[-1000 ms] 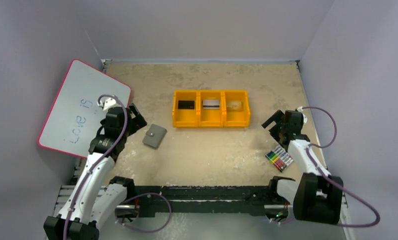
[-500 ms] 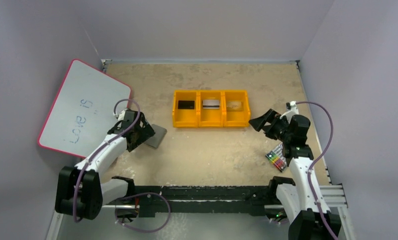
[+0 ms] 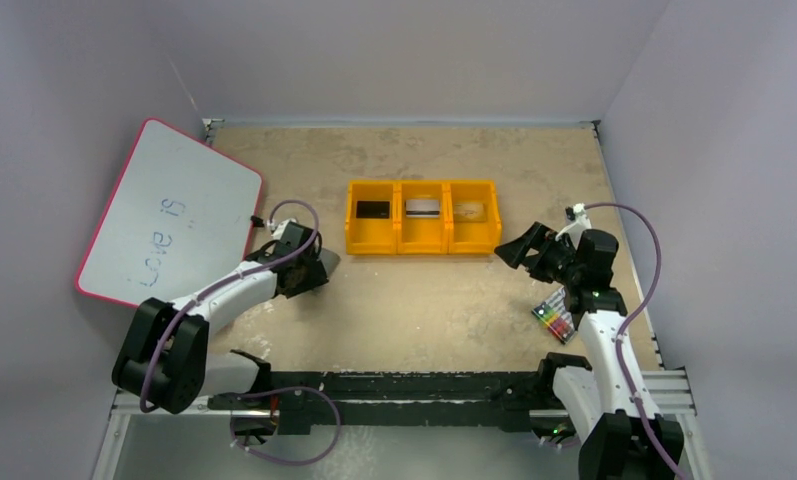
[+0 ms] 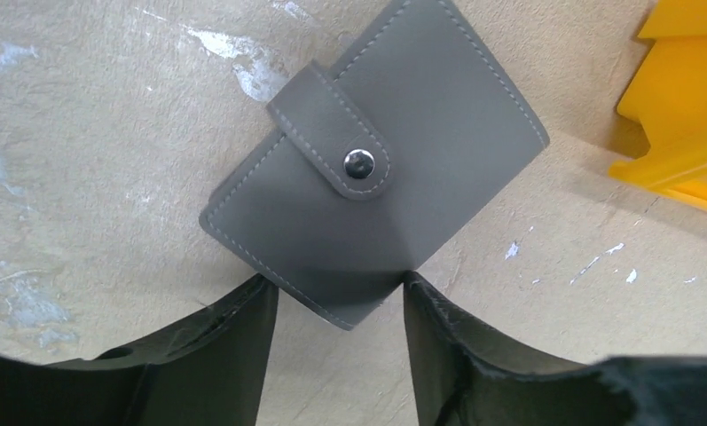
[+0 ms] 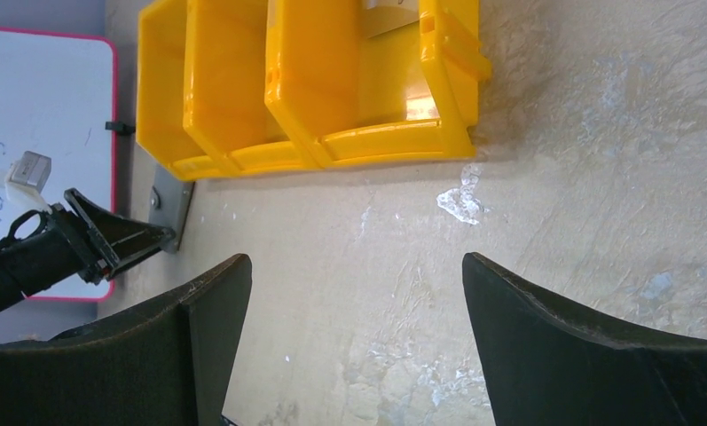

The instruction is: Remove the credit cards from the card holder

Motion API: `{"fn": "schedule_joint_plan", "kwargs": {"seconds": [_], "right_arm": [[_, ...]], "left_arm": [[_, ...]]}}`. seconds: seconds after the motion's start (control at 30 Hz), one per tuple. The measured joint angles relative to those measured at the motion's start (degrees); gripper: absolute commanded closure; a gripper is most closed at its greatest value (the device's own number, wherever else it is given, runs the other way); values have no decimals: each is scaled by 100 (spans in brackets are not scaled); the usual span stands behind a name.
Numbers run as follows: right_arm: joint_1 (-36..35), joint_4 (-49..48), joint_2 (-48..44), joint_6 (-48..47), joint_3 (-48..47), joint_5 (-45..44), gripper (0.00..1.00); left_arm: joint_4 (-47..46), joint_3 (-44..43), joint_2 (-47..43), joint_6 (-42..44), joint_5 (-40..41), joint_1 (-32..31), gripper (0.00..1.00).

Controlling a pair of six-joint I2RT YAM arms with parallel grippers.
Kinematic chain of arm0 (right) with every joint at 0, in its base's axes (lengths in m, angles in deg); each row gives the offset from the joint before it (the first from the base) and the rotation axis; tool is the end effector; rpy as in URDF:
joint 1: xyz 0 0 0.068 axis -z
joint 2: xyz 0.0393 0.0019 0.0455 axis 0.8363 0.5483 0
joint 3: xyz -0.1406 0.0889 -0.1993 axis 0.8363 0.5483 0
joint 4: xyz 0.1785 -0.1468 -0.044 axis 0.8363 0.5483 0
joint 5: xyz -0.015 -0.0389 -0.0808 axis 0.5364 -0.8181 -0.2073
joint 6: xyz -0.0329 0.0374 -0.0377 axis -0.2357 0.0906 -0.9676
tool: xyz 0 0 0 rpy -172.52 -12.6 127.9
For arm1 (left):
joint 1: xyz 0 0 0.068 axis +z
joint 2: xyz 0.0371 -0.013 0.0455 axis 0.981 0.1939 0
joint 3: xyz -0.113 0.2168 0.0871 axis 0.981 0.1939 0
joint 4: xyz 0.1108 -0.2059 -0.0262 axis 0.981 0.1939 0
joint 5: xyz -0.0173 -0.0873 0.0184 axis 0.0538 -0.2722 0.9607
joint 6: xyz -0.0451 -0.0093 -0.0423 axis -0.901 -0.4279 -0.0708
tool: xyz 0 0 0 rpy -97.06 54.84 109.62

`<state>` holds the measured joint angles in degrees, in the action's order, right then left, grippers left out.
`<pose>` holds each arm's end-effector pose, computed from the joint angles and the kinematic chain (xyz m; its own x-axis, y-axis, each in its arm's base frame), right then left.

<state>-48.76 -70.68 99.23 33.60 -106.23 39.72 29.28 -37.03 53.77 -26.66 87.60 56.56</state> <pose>0.1782 -0.0001 0.2311 -0.5256 0.4925 -0.6937 -0.1081 0.7701 0.6287 0.2022 -0.0718 0.1583 -0.7677 -0.4451 -0.4610 -0.3961 0.8951 -0.2047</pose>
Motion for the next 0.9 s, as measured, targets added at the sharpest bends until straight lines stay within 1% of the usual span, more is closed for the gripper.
{"fn": "schedule_joint_plan", "kwargs": {"seconds": [0.03,0.07,0.1,0.13,0.23,0.3,0.4,0.47,0.57,0.63,0.7,0.8,0.9], "right_arm": [[0,-4,13,-7,0,0,11],[0,-4,46,-11,0,2,11],[0,-4,74,-13,0,2,11],[0,-7,92,-13,0,2,11],[0,-7,144,-11,4,4,10],[0,-7,160,-11,7,4,9],[0,-4,157,-9,7,0,7],[0,-2,157,-2,7,-7,7],[0,-2,160,11,7,-13,6],[0,2,166,13,7,-17,6],[0,33,197,4,2,-22,5],[0,210,249,-15,-9,-52,5],[0,374,264,-63,-46,-74,5]], "left_arm": [[-11,2,0,37,0,0,63],[-33,9,-2,70,-7,0,68],[-48,11,-2,105,-22,0,69],[-52,11,-11,138,-39,-2,64],[-13,11,-131,184,-37,-42,41],[127,9,-382,175,37,-76,26],[385,-83,-861,168,323,-107,9],[492,-258,-1104,208,605,-107,3],[509,-741,-966,339,1051,-105,0],[507,-1165,-492,426,1274,-105,0],[424,-1593,201,538,1408,-105,0],[177,-1838,1040,673,1449,-105,1],[149,-1808,1436,754,1333,-103,3]]}}
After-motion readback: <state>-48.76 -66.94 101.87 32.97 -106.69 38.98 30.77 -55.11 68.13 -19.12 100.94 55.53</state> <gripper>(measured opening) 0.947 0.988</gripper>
